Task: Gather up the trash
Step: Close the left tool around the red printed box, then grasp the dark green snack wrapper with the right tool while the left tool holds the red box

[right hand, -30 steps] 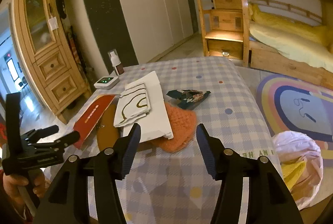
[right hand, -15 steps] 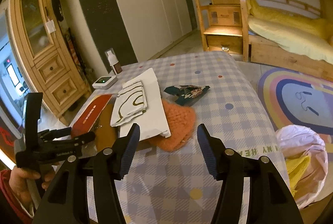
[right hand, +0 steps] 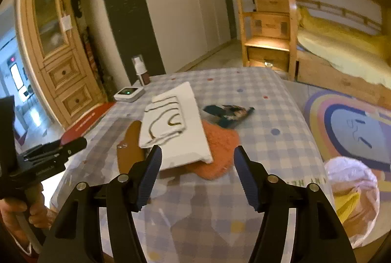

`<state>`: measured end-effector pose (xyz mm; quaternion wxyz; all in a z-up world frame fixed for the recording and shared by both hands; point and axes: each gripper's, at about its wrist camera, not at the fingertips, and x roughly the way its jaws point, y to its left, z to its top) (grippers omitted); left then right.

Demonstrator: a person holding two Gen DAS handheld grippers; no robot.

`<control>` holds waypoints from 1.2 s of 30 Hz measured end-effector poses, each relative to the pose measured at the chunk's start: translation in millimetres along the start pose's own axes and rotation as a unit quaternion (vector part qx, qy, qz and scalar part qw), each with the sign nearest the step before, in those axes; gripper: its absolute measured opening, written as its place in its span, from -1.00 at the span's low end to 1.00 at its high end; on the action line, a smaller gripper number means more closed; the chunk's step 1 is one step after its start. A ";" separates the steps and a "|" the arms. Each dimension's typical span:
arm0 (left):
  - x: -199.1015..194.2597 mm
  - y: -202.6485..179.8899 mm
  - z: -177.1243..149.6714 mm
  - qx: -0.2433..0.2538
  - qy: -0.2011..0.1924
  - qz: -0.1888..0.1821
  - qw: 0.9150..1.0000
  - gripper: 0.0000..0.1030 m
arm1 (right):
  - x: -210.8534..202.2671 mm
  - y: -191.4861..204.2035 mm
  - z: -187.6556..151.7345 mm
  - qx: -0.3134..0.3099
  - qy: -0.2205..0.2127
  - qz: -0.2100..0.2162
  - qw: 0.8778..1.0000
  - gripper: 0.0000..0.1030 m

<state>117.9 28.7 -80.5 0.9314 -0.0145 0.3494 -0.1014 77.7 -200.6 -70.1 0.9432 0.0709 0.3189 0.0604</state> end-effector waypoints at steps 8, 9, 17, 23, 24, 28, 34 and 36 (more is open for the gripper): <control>14.1 -8.4 10.7 -0.001 0.005 -0.001 1.000 0.27 | 23.3 32.2 25.8 -0.053 -0.001 0.009 0.999 0.00; 16.5 -10.7 12.6 0.003 0.003 0.005 1.000 0.27 | 29.3 33.8 27.7 -0.053 0.003 0.013 0.999 -0.01; 27.3 -11.0 16.7 0.002 0.013 0.005 1.000 0.27 | 58.3 26.5 38.2 -0.041 0.026 -0.002 0.999 -0.02; 36.9 -21.3 24.7 0.012 0.017 -0.001 1.000 0.28 | 58.7 -29.5 42.9 0.037 0.025 -0.044 0.998 0.00; 38.5 -22.9 27.3 0.010 0.017 -0.004 1.000 0.28 | 60.8 -33.5 40.9 0.041 0.027 -0.052 0.997 0.00; 45.0 -33.2 33.5 0.008 0.016 -0.012 1.000 0.28 | 69.9 -33.5 37.4 0.031 0.042 -0.047 0.998 0.09; 51.4 -45.4 34.0 0.015 0.017 -0.017 1.000 0.28 | 76.7 -45.1 43.5 0.072 0.041 -0.032 0.996 0.18; 52.6 -48.2 34.0 0.018 0.017 -0.015 1.000 0.28 | 82.9 -47.4 45.8 0.081 0.045 -0.039 0.995 0.18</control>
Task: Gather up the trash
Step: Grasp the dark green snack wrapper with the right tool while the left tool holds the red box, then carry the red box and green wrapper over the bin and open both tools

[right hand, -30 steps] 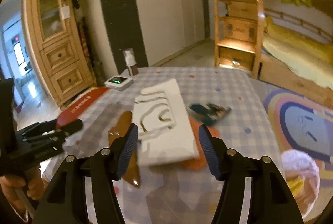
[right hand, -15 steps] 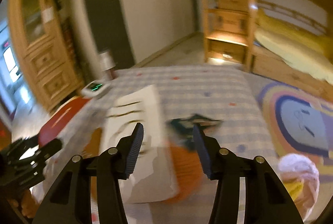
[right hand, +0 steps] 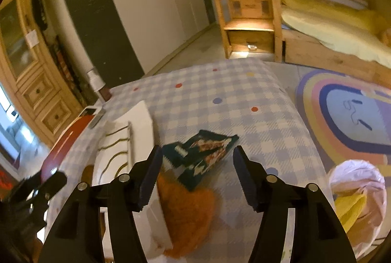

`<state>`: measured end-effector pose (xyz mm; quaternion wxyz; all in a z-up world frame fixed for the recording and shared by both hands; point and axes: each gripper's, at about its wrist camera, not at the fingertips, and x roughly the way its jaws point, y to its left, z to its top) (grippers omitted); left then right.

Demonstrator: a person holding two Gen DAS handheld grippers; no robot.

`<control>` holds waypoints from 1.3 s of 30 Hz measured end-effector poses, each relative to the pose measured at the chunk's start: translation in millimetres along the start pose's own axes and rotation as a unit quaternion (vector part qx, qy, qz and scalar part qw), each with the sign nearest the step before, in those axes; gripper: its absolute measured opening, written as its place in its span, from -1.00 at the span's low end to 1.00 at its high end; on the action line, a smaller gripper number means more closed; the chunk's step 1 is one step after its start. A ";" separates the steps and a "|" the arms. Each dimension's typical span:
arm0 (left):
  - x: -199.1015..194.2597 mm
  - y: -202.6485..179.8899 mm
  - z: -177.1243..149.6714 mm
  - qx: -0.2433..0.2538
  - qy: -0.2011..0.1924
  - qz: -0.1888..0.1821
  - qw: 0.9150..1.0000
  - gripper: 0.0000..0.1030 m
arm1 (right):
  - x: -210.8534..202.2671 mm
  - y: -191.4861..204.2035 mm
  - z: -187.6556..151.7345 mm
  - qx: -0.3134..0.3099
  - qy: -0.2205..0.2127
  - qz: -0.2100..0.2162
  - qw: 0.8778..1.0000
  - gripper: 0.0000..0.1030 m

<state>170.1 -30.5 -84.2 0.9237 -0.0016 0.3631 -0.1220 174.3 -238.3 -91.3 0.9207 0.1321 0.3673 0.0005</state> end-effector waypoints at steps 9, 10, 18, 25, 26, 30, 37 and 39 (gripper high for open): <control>2.1 -2.8 -1.2 0.003 0.004 0.003 1.000 0.28 | 26.8 -6.8 -2.2 0.018 0.052 -0.003 0.998 -0.05; 2.1 -2.7 -1.7 0.003 0.004 0.003 1.000 0.28 | 26.6 -7.6 -3.3 0.018 0.054 0.002 0.998 -0.18; 1.4 -1.1 -3.0 0.004 0.002 0.004 1.000 0.28 | 6.5 -3.3 -4.9 -0.001 0.014 0.001 1.000 -0.67; -18.1 -17.6 -11.3 0.001 -0.016 -0.056 0.998 0.28 | -59.1 1.0 4.0 -0.066 -0.038 -0.017 0.997 -0.73; -22.8 -25.7 -13.7 0.008 -0.020 -0.069 0.997 0.28 | -66.7 -0.9 3.5 -0.070 -0.041 -0.017 0.997 -0.73; -39.0 -60.6 -19.7 0.036 -0.028 -0.116 0.992 0.28 | -101.9 -18.1 -11.2 -0.083 -0.047 -0.027 0.995 -0.73; -40.2 -129.3 -27.2 0.075 0.000 -0.166 0.983 0.28 | -139.6 -69.9 -42.3 -0.066 -0.046 -0.067 0.995 -0.71; -39.6 -152.8 -28.3 0.092 0.005 -0.180 0.979 0.28 | -146.2 -83.1 -48.3 -0.061 -0.044 -0.077 0.994 -0.70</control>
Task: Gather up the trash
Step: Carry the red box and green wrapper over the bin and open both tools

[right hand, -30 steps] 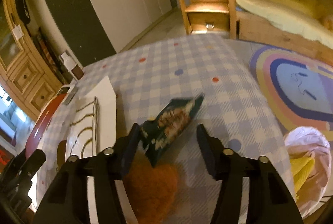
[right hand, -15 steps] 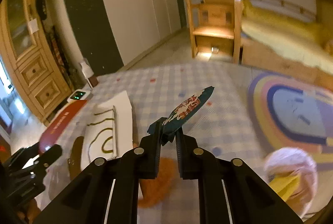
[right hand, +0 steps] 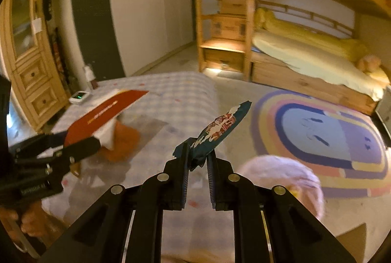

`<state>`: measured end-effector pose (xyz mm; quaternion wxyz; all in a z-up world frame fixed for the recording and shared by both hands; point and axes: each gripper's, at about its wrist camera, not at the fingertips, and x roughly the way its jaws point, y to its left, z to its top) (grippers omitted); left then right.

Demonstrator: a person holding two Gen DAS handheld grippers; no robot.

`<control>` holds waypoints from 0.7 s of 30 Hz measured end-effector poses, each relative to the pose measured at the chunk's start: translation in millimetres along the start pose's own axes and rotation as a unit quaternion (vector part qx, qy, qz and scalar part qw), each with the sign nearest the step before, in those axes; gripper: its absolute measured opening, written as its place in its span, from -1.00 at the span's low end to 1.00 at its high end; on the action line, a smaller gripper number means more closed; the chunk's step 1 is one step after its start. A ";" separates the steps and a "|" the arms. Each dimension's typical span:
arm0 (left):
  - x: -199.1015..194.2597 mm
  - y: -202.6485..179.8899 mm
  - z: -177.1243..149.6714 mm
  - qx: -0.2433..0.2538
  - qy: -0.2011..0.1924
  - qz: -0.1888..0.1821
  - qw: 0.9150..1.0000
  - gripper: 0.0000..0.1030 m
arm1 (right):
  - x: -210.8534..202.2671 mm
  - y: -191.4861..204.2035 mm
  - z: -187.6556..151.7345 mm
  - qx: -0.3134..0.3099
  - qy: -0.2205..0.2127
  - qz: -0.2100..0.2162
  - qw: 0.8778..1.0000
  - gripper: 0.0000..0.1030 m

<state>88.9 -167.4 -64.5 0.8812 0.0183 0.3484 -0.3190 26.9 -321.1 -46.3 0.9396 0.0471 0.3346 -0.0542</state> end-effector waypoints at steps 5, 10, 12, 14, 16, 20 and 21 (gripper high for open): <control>25.5 -55.3 8.6 0.045 0.017 -0.043 0.998 0.28 | -10.5 -54.2 -17.8 0.027 0.010 -0.042 0.999 -0.67; 56.5 -102.8 13.6 0.084 0.041 -0.080 0.992 0.28 | -8.2 -96.5 -36.5 0.053 0.028 -0.073 0.996 -0.66; 66.5 -115.0 14.5 0.093 0.049 -0.090 0.990 0.28 | -6.0 -108.9 -43.2 0.060 0.033 -0.077 0.995 -0.66; 80.0 -127.5 17.3 0.098 0.060 -0.103 0.988 0.28 | 0.9 -123.5 -48.2 0.069 0.042 -0.080 0.994 -0.66; 91.6 -134.1 20.5 0.099 0.070 -0.112 0.986 0.28 | 9.5 -137.4 -54.2 0.078 0.052 -0.081 0.992 -0.66; 111.5 -144.0 21.5 0.098 0.090 -0.123 0.983 0.30 | 24.2 -155.8 -65.6 0.093 0.067 -0.079 0.990 -0.66; 115.9 -145.6 21.7 0.098 0.093 -0.126 0.983 0.31 | 29.7 -159.4 -67.8 0.097 0.071 -0.078 0.990 -0.66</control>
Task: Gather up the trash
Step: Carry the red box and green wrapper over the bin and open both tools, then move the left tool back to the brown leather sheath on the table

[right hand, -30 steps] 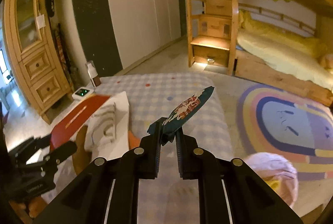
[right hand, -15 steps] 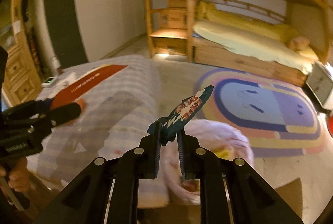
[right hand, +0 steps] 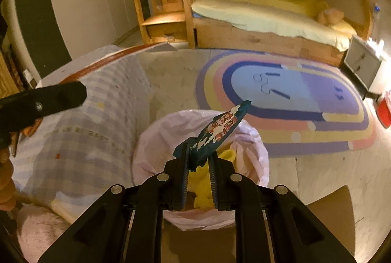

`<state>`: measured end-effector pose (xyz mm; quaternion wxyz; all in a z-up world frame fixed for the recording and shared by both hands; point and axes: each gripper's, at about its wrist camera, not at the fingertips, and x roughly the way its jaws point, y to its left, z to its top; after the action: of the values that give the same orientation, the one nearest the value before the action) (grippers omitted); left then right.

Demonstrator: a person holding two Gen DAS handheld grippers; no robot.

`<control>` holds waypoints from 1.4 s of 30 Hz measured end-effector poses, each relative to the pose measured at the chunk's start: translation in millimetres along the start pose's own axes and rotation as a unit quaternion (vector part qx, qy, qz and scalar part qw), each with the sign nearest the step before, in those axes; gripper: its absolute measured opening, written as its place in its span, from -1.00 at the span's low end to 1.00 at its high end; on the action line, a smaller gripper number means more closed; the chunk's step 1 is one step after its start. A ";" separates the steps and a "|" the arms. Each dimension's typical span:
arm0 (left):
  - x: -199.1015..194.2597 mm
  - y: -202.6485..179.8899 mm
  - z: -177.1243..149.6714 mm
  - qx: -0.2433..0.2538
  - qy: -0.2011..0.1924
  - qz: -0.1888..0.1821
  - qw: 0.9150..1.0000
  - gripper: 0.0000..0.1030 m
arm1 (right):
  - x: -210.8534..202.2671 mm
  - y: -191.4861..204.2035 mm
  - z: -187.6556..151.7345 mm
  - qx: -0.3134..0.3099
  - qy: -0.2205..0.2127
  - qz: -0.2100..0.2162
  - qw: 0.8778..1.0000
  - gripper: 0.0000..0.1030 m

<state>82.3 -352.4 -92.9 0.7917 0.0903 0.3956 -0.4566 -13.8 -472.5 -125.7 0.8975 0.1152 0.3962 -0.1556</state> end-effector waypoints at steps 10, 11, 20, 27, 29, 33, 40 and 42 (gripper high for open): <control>3.8 2.7 2.3 -0.016 -0.005 0.004 1.000 0.52 | 32.2 -14.3 -13.1 0.033 0.019 -0.006 0.999 -0.18; 3.5 2.0 3.9 -0.017 -0.007 0.006 1.000 0.52 | 31.7 -15.3 -14.3 0.036 0.020 -0.007 0.999 -0.18; -51.7 20.7 -9.6 -0.032 -0.052 0.040 0.997 0.52 | -22.7 -2.2 -5.9 0.048 -0.028 0.006 0.998 -0.17; -113.2 38.4 -26.5 -0.039 -0.089 0.097 0.991 0.52 | -71.5 47.1 6.9 0.018 -0.072 0.047 0.996 -0.17; -128.6 45.7 -32.8 -0.047 -0.095 0.110 0.988 0.52 | -78.1 67.9 11.0 0.005 -0.078 0.066 0.995 -0.17; -156.4 68.2 -51.0 -0.063 -0.097 0.150 0.982 0.52 | -83.4 110.2 15.8 -0.023 -0.081 0.101 0.991 -0.16; -197.8 120.8 -89.7 -0.106 -0.100 0.211 0.966 0.53 | -79.8 179.7 18.4 -0.067 -0.073 0.152 0.983 -0.12; -209.5 138.5 -104.0 -0.119 -0.100 0.233 0.960 0.53 | -77.4 203.5 18.9 -0.084 -0.074 0.165 0.980 -0.12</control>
<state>79.2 -85.0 -44.3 0.9167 0.0391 0.3337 -0.2163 25.1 -275.9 -38.5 0.9440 0.0918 0.3161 0.0207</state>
